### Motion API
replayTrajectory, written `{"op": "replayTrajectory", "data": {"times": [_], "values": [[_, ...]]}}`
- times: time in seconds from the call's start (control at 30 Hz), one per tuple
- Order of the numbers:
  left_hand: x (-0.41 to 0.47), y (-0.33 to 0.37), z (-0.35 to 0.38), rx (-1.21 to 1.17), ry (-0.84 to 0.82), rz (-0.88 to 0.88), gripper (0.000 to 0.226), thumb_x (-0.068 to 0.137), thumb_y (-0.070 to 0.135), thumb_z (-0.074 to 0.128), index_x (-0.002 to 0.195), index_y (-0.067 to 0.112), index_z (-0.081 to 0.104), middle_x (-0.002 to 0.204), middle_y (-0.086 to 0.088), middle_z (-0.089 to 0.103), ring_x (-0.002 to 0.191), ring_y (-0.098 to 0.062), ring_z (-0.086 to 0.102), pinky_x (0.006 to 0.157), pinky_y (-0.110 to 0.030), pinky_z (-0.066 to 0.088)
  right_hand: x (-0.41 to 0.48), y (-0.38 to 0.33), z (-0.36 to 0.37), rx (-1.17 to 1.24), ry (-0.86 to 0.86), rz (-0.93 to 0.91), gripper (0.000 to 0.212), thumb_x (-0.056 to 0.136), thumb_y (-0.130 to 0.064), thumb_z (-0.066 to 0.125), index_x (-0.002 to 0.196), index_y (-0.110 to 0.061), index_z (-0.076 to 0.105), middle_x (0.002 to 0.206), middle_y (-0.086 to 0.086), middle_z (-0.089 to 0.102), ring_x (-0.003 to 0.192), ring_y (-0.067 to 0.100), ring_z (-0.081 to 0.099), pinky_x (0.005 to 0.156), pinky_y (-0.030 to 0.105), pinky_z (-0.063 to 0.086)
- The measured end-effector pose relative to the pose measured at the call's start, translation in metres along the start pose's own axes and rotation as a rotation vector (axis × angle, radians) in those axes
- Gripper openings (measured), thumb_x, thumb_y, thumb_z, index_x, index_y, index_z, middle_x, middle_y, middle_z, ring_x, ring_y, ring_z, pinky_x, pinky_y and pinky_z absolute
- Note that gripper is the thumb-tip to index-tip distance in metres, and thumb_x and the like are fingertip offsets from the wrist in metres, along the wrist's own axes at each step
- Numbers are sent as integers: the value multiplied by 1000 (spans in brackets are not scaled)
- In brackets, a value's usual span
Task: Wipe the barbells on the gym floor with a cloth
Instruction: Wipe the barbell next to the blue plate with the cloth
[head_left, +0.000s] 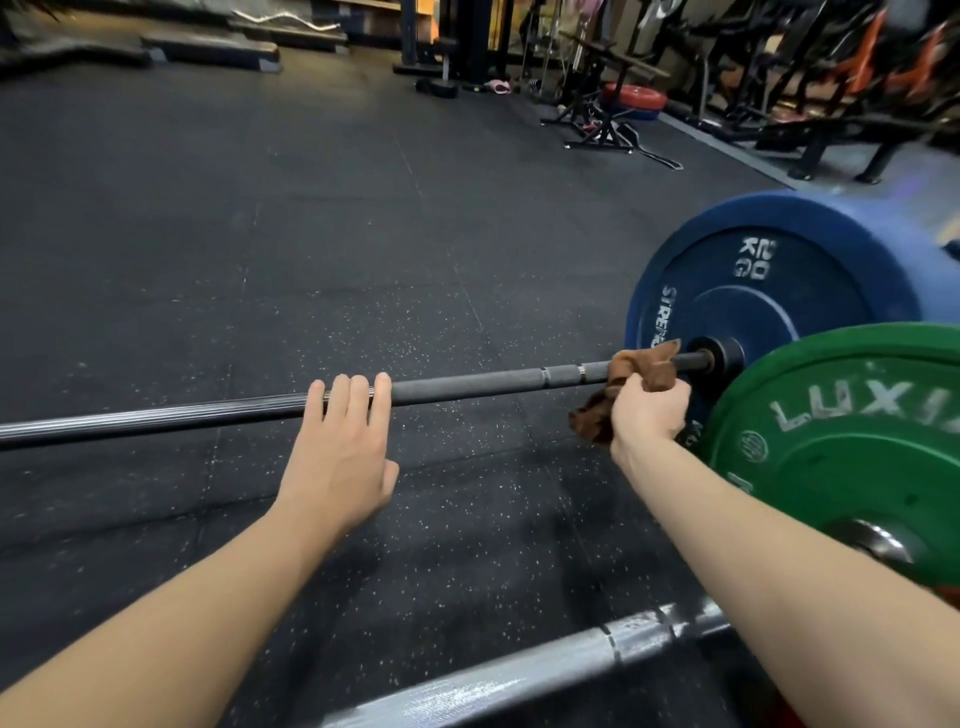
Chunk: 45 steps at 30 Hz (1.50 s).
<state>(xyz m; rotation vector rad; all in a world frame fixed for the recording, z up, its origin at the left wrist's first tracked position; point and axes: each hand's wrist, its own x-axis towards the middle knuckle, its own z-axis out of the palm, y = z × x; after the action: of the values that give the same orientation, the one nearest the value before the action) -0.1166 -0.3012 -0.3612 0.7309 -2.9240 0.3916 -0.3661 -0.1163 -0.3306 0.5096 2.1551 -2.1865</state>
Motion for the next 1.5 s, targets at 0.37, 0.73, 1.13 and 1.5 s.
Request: {"op": "replayTrajectory", "data": {"times": [0.37, 0.73, 1.13, 1.5], "values": [[-3, -4, -5, 46, -33, 22, 94, 84, 47, 55, 157, -4, 24, 135, -21, 44, 128, -40, 40, 116, -57, 29, -46, 14, 12, -121, -107, -6, 23, 98, -46, 54, 106, -24, 57, 90, 4, 71, 73, 21, 72, 61, 38, 63], [-2, -4, -3, 41, -39, 12, 92, 81, 43, 55, 155, -4, 29, 132, -21, 45, 127, -41, 41, 115, -58, 29, 50, 24, 9, -86, 71, 22, 36, 81, -58, 51, 91, -24, 53, 88, 3, 67, 68, 24, 65, 51, 38, 55], [-2, -3, -5, 18, -37, 13, 95, 81, 47, 58, 156, -2, 28, 134, -18, 46, 127, -39, 42, 116, -56, 29, -134, 37, 55, -296, -407, 55, 31, 104, -28, 54, 129, -16, 40, 118, 4, 61, 97, 19, 60, 92, 34, 50], [-4, -6, -8, 50, -59, 34, 93, 90, 48, 42, 160, -1, 4, 149, -19, 31, 141, -39, 29, 122, -55, 19, -75, 29, 45, -70, -204, -31, 10, 95, -47, 47, 105, -46, 48, 106, -7, 63, 89, 9, 64, 82, 34, 56]]}}
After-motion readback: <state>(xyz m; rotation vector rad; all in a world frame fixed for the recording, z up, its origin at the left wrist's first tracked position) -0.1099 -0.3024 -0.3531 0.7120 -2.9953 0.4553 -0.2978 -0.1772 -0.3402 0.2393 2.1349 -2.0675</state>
